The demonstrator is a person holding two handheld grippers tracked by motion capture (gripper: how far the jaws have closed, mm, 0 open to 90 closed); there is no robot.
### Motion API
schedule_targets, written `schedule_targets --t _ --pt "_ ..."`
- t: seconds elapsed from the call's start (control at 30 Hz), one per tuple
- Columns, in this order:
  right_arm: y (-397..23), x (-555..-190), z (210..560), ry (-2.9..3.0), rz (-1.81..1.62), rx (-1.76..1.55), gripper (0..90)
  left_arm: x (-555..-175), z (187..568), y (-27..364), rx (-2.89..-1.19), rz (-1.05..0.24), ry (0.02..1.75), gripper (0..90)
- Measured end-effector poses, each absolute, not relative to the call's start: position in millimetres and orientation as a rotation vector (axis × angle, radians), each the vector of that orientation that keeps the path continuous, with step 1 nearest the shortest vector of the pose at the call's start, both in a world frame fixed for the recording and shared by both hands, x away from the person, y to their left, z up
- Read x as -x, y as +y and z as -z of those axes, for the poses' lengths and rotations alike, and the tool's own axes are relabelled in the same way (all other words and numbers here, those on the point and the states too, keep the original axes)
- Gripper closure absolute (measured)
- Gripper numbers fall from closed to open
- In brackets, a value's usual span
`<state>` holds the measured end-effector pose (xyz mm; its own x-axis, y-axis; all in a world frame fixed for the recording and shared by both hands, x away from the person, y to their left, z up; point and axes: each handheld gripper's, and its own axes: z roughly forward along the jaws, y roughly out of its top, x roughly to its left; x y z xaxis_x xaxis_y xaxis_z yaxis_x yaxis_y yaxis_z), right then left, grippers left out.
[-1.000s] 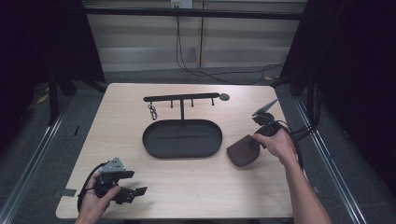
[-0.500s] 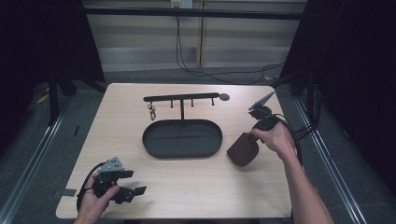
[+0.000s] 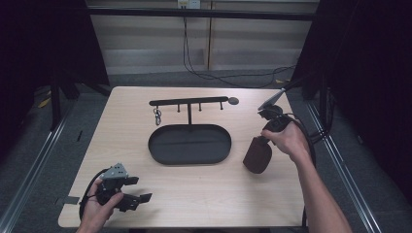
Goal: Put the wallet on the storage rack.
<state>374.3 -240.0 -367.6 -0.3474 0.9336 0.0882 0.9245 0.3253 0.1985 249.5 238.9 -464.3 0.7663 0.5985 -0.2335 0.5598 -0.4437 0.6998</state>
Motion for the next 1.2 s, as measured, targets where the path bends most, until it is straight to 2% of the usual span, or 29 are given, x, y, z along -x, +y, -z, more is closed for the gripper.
schedule_targets --t 1.2 --pt "-220 -378 310 2.534 -0.276 -1.679 82.8 -252 464 240 -2.136 -0.058 0.881 17.0"
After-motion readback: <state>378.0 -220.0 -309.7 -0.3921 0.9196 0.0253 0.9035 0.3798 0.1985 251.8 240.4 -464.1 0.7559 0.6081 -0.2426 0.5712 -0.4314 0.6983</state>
